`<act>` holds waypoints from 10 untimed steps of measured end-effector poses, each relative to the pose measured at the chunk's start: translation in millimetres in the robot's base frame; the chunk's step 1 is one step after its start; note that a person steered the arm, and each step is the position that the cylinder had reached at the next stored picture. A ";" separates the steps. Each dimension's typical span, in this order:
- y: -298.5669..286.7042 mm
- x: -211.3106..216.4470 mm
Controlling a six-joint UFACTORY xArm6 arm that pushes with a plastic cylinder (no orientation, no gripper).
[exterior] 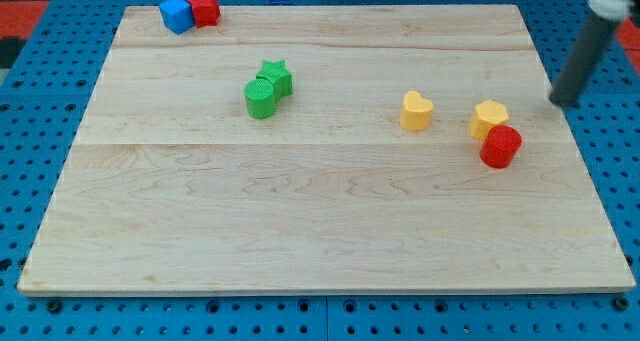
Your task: Move the red circle to the bottom of the blue cube
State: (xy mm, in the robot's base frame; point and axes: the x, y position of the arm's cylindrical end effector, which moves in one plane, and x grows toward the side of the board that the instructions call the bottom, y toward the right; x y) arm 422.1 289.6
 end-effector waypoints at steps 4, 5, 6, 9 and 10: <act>-81.0 6.9; -161.8 9.2; -185.1 46.8; -237.7 40.1; -231.5 4.8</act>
State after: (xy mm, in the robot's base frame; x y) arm 426.9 58.1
